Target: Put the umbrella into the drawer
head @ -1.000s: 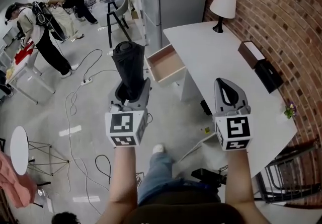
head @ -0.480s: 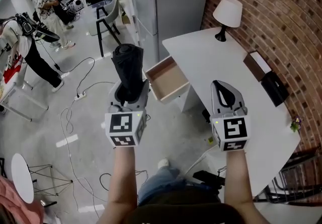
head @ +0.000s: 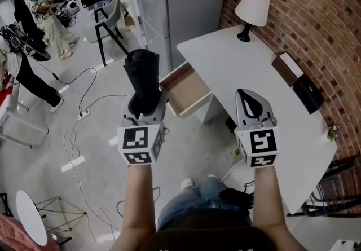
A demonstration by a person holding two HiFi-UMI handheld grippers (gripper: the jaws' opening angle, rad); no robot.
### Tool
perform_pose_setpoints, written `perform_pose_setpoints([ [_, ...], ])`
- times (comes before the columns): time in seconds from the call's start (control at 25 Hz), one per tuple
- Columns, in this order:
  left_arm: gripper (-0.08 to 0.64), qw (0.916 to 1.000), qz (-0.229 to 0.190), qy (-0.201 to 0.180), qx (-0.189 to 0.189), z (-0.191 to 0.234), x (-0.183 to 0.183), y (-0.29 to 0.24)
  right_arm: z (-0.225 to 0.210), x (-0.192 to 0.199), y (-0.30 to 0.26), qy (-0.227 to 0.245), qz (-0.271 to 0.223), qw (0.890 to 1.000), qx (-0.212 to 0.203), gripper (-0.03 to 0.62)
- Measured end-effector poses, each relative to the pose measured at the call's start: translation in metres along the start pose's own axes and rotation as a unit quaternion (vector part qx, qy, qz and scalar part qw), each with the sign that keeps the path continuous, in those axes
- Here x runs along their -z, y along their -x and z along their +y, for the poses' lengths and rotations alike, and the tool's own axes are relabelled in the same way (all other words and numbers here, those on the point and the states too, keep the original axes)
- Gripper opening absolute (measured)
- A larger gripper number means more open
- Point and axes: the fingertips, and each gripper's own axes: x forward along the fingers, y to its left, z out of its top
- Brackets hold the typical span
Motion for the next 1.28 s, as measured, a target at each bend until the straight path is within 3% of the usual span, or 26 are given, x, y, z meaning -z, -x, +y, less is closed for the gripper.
perform_pose_setpoints([
  [0.24,0.244,1.0000,0.001,0.008,0.005,0.002,0.007,-0.011,-0.006,0.007,-0.008,0.006,0.009,1.000,0.006,0.000],
  [0.44,0.244,1.0000,0.001,0.005,0.002,0.007,0.008,-0.023,0.000,0.006,-0.026,0.015,0.006,1.000,-0.014,0.000],
  [0.64,0.244,1.0000,0.007,0.005,-0.005,0.019,0.015,-0.047,-0.006,0.011,-0.058,-0.002,-0.001,1.000,-0.020,0.000],
  [0.88,0.244,0.9998,0.020,0.002,-0.009,0.036,0.021,-0.103,-0.030,0.019,-0.117,-0.031,0.000,0.999,-0.032,-0.001],
  [1.28,0.244,0.9990,0.036,0.012,-0.023,0.067,0.024,-0.217,-0.077,0.022,-0.240,-0.018,0.014,0.998,-0.055,-0.001],
])
